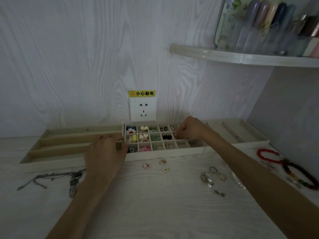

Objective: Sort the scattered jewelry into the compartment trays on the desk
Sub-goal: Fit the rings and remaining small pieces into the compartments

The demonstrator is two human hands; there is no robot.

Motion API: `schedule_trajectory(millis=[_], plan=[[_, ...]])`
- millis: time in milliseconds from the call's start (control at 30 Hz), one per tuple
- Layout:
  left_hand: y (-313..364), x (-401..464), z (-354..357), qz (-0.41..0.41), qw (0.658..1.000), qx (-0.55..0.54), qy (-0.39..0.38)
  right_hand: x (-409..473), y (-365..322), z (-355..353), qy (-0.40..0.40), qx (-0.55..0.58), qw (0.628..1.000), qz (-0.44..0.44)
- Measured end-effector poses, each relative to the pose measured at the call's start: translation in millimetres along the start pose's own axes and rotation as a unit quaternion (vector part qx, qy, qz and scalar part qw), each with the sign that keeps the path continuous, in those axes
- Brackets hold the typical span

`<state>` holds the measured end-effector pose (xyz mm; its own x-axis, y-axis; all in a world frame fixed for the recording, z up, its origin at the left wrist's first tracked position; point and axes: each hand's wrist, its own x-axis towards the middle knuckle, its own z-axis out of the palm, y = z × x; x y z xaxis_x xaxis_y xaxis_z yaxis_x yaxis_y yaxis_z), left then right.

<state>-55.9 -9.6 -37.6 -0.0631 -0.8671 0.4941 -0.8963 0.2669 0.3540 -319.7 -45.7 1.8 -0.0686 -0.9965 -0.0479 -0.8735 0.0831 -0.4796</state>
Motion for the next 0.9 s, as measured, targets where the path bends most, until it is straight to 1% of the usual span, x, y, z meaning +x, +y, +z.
schedule_trajectory(millis=[367,500,700,900], plan=[[4,-2,-3,0.006,1.000,0.008,0.011,3,-3,0,0.008,-0.061,0.997,0.038],[4,-2,-2,0.005,1.000,0.010,0.007,-1,-4,-8,-0.022,-0.066,0.997,0.029],[4,-2,-3,0.001,1.000,0.007,-0.004,3,-5,-5,-0.025,-0.107,0.994,0.022],[7,-4,-6,0.001,1.000,0.011,0.002,0,-8,-3,0.014,-0.118,0.993,0.018]])
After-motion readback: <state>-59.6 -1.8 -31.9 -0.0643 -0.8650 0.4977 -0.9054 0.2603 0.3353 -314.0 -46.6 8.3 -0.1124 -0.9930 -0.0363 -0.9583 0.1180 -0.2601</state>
